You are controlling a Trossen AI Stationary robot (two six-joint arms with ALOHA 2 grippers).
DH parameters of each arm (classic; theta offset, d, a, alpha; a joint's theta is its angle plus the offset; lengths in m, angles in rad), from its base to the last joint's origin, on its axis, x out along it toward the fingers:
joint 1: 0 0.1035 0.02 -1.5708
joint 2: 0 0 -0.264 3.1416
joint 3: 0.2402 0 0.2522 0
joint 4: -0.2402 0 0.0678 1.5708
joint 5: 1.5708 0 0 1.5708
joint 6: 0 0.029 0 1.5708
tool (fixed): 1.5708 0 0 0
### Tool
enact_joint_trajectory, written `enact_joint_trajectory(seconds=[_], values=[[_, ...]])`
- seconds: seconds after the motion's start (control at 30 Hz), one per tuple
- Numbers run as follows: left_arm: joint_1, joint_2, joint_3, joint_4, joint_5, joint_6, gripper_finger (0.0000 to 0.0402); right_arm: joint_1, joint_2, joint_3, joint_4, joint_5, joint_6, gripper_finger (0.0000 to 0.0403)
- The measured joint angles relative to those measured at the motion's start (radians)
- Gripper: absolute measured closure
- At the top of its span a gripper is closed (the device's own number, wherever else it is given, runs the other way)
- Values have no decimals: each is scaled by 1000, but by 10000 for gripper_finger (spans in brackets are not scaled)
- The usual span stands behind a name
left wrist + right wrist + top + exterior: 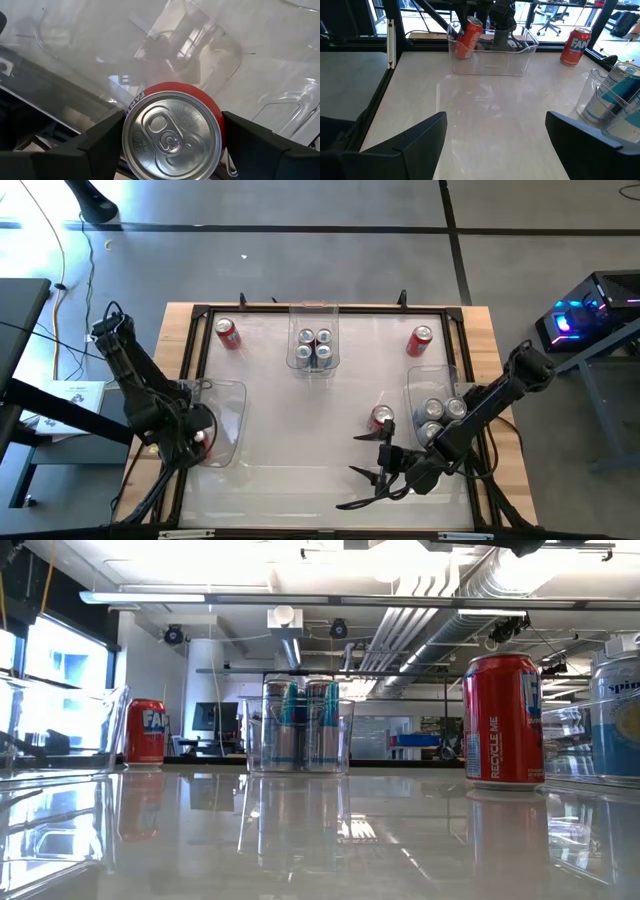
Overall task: Sort soda cans
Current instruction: Put the bottom left orange soda can into bottom left transparent bin
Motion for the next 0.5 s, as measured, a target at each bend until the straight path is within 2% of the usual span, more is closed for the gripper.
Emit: enact_joint_trajectory(seconds=[0.2, 0.5], values=[[4, 0, -1, -7, 2, -37, 108, 0, 0, 0, 0, 0, 0, 68], [4, 0, -2, 4, 12, 68, 107, 0, 0, 0, -1, 0, 0, 68]])
